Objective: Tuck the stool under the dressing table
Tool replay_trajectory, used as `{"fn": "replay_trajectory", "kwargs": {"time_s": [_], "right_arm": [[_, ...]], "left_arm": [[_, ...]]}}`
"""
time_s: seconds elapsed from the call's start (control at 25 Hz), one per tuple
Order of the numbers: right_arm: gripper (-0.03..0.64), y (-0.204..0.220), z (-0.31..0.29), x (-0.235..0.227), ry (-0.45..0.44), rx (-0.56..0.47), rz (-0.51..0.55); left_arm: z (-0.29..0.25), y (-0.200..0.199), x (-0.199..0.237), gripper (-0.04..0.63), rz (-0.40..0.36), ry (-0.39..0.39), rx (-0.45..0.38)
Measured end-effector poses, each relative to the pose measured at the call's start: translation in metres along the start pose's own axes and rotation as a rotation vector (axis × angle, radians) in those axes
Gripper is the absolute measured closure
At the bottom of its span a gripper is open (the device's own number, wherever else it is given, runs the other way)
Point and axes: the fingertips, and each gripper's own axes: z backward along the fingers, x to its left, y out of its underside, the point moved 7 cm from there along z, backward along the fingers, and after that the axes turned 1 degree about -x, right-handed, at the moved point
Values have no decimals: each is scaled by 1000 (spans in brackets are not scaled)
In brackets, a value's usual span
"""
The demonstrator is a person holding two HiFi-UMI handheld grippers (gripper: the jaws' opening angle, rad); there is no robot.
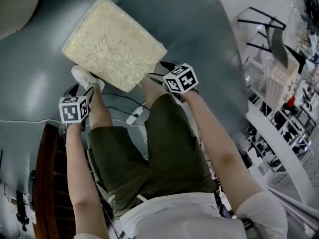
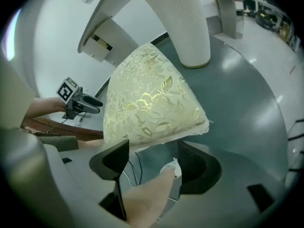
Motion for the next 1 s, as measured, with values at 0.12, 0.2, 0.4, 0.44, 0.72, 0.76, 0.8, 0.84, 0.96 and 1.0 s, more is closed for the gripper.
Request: {"fn": "replay_trajectory", "kwargs": {"time_s": [0.12,0.2,0.4,0.44,0.72,0.76,0.8,0.84,0.96,1.0], "right_arm": [[288,-1,7,-21,38,61,118],[285,-2,11,-34,50,95,174],[284,-16,13,-57,88,156,357],[284,-19,13,-59,94,170,403],[283,-40,6,-66,57,263,617],[284,-43,4,-67,49,269,632],[284,-44,2,-68,41,276,647],[284,-44,0,-68,34,285,662],[285,-43,-5,-67,15,312,705],[287,-43,-6,-66,9,318,720]], "left_arm": [[-20,20,-32,308,38,23,-9],[-31,29,-53,308,66,32,-21],[-57,36,-97,307,142,63,-76],[-61,37,-105,303,141,66,-83],[-62,44,-126,328,203,48,-156],[-64,47,-129,321,209,59,-145],[-68,52,-134,308,200,67,-128],[-72,56,-138,302,182,70,-112],[-86,62,-154,290,149,83,-89],[-89,61,-159,288,155,89,-92]]}}
